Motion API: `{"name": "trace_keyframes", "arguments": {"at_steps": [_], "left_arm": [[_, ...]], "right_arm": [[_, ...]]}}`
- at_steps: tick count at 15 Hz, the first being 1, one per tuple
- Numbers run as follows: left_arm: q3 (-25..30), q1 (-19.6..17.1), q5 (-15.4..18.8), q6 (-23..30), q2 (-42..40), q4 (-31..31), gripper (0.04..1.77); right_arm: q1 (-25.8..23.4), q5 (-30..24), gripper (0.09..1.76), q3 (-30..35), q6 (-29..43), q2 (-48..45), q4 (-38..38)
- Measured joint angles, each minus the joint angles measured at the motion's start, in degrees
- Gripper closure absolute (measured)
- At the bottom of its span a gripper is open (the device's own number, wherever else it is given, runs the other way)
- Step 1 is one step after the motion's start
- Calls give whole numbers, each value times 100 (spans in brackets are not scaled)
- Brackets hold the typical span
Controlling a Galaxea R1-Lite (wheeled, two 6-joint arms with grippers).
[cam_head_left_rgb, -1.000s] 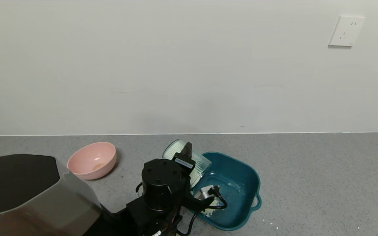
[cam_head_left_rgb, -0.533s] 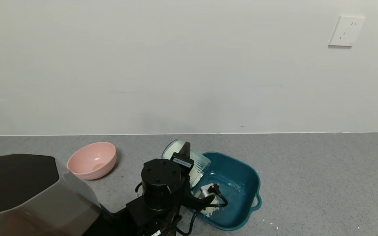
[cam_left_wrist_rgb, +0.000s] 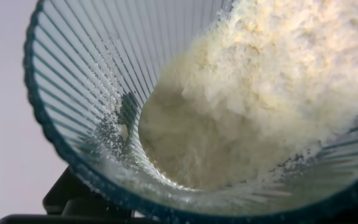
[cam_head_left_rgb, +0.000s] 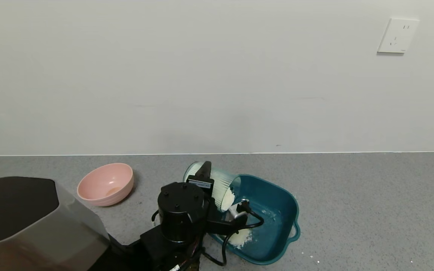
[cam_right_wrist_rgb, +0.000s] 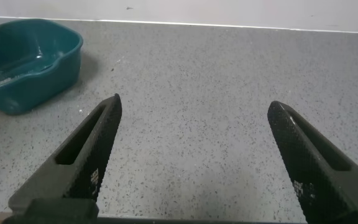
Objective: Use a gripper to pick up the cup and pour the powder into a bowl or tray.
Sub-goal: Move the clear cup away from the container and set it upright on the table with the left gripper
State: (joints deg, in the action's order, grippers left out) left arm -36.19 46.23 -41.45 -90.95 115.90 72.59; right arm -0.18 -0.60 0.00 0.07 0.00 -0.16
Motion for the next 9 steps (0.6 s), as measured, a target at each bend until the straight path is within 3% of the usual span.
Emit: {"name": "trace_keyframes", "arguments": {"at_steps": [9], "left_arm": [[-171, -56, 68, 2549, 9, 2, 54]], "right_arm": [[0, 0, 14, 0, 0, 0, 0]]}}
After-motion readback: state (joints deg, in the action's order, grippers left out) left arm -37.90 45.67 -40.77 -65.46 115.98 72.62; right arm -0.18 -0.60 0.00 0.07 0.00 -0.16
